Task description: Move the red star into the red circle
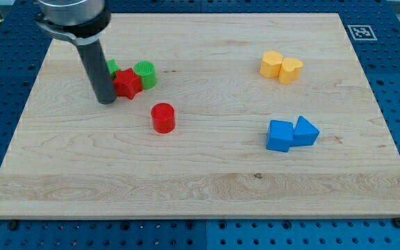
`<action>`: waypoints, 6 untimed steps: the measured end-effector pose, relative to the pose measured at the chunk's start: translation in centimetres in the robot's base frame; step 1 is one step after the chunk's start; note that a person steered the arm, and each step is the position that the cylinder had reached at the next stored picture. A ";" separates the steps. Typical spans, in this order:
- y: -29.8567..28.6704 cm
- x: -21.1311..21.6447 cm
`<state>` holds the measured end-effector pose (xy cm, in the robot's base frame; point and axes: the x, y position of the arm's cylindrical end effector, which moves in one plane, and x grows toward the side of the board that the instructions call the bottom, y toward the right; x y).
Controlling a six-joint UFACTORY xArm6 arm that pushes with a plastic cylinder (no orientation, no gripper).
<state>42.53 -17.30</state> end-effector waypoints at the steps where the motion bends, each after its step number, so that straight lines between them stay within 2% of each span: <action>1: -0.4 -0.9; 2: 0.0 -2.6; 4: 4.0 -3.1; 6: 4.6 -4.5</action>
<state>38.03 -12.75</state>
